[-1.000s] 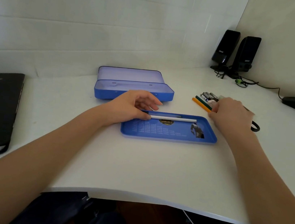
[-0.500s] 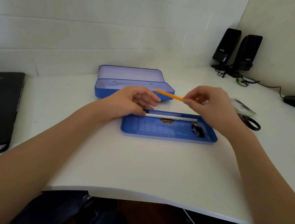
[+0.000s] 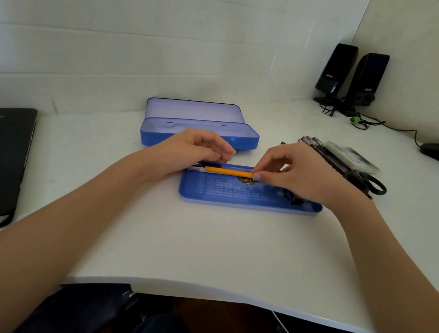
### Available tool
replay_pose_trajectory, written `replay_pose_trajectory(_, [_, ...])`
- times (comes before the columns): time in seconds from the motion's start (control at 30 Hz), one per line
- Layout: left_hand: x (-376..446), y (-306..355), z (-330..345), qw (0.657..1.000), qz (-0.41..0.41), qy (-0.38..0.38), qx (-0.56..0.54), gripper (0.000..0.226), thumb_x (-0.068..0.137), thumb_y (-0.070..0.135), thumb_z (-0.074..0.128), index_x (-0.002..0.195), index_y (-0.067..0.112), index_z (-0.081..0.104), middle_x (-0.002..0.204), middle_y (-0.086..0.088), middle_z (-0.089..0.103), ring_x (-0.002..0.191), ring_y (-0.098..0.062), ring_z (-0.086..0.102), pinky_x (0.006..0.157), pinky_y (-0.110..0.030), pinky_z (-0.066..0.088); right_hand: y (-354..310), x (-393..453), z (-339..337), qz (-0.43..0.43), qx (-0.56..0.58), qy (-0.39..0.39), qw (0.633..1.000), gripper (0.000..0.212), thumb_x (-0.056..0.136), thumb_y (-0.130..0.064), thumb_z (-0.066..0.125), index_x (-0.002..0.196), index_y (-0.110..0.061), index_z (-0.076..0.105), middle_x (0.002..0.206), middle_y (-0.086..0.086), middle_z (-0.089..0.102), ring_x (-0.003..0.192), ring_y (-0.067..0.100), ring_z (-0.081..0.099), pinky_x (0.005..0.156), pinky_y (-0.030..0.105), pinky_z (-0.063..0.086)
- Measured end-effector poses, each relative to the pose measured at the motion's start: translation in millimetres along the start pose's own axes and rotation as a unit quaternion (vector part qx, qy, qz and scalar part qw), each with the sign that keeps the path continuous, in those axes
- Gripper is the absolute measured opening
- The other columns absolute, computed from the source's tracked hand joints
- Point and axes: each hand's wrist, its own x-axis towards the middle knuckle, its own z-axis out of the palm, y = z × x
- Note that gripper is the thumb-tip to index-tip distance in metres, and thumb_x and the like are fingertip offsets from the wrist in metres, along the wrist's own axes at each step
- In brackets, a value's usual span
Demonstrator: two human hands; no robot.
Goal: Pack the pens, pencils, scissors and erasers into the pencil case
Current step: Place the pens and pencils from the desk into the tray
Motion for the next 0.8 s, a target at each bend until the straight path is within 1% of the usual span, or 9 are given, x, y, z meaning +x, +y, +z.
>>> replay_pose_trajectory(0.07, [0, 0, 1, 1.000, -0.002, -0.003, 0.005, 0.031, 0.089, -0.003, 0.050, 0.093, 0.020, 0.069, 0.104, 0.002, 0.072, 0.099, -0.008, 0.067, 0.085, -0.016, 0.050, -1, 0, 3, -0.007, 0.011, -0.015, 1.000, 0.005, 0.080, -0.014, 0.073, 0.081, -0.009, 0.075, 0.059, -0.013, 0.066, 0.050, -0.003, 0.057, 0.056, 0.006, 0.042])
replay_pose_trajectory(0.13, [0, 0, 1, 1.000, -0.002, -0.002, 0.005, 0.032, 0.089, -0.004, 0.050, 0.091, 0.022, 0.069, 0.107, 0.000, 0.071, 0.102, -0.011, 0.066, 0.092, -0.022, 0.049, 0, 1, 7, -0.009, -0.002, -0.008, 1.000, 0.005, 0.078, -0.017, 0.074, 0.080, -0.012, 0.076, 0.057, -0.015, 0.064, 0.053, -0.001, 0.055, 0.057, 0.007, 0.041])
replay_pose_trajectory(0.27, [-1, 0, 1, 1.000, 0.007, -0.007, 0.008, 0.030, 0.087, -0.004, 0.055, 0.092, 0.022, 0.069, 0.108, -0.004, 0.071, 0.102, -0.011, 0.066, 0.094, -0.023, 0.049, 2, 4, 15, -0.025, -0.032, 0.005, 0.999, 0.005, 0.077, -0.021, 0.076, 0.078, -0.016, 0.075, 0.069, -0.007, 0.066, 0.063, 0.002, 0.052, 0.059, 0.009, 0.040])
replay_pose_trajectory(0.4, [-4, -1, 1, 0.999, 0.027, -0.018, 0.029, 0.026, 0.082, -0.001, 0.064, 0.094, 0.023, 0.068, 0.101, 0.000, 0.071, 0.092, -0.002, 0.065, 0.084, -0.016, 0.051, 4, 6, 12, -0.014, -0.033, 0.023, 0.999, 0.004, 0.076, -0.020, 0.077, 0.074, -0.018, 0.074, 0.056, -0.019, 0.060, 0.056, -0.002, 0.054, 0.054, 0.006, 0.038])
replay_pose_trajectory(0.53, [-5, 1, 2, 0.998, 0.043, -0.017, 0.044, 0.024, 0.079, -0.001, 0.068, 0.098, 0.014, 0.068, 0.094, 0.006, 0.069, 0.082, 0.007, 0.064, 0.075, -0.009, 0.049, 10, 7, 4, 0.003, -0.037, 0.059, 0.998, 0.005, 0.079, -0.022, 0.073, 0.075, -0.019, 0.072, 0.068, -0.012, 0.064, 0.062, 0.006, 0.052, 0.059, 0.017, 0.041])
replay_pose_trajectory(0.63, [-7, 1, 2, 0.997, 0.051, -0.023, 0.061, 0.027, 0.076, 0.000, 0.072, 0.098, 0.016, 0.068, 0.098, 0.007, 0.070, 0.087, 0.006, 0.064, 0.081, -0.008, 0.048, 27, 8, -12, 0.069, -0.098, 0.164, 0.979, 0.009, 0.084, -0.029, 0.066, 0.085, -0.021, 0.070, 0.081, -0.008, 0.068, 0.074, 0.009, 0.058, 0.068, 0.023, 0.047])
replay_pose_trajectory(0.7, [-8, 1, 2, 0.995, 0.055, -0.026, 0.083, 0.029, 0.074, 0.002, 0.075, 0.098, 0.017, 0.068, 0.101, 0.008, 0.070, 0.092, 0.005, 0.064, 0.086, -0.008, 0.047, 44, 6, -25, 0.148, -0.179, 0.253, 0.939, 0.015, 0.089, -0.026, 0.057, 0.094, -0.021, 0.070, 0.096, 0.000, 0.071, 0.091, 0.020, 0.062, 0.084, 0.040, 0.050])
replay_pose_trajectory(0.73, [-8, 1, 2, 0.994, 0.054, -0.025, 0.091, 0.030, 0.073, 0.003, 0.075, 0.099, 0.016, 0.068, 0.103, 0.007, 0.070, 0.094, 0.004, 0.063, 0.086, -0.007, 0.046, 51, 5, -30, 0.193, -0.217, 0.273, 0.917, 0.019, 0.091, -0.021, 0.052, 0.098, -0.021, 0.069, 0.103, 0.004, 0.071, 0.099, 0.026, 0.061, 0.090, 0.044, 0.046])
replay_pose_trajectory(0.8, [-8, 1, 2, 0.993, 0.052, -0.023, 0.104, 0.030, 0.074, 0.005, 0.075, 0.102, 0.015, 0.069, 0.105, 0.005, 0.070, 0.097, 0.000, 0.063, 0.087, -0.006, 0.045, 64, 5, -34, 0.272, -0.269, 0.257, 0.887, 0.027, 0.092, -0.011, 0.046, 0.105, -0.020, 0.068, 0.109, 0.009, 0.068, 0.106, 0.032, 0.057, 0.093, 0.043, 0.039])
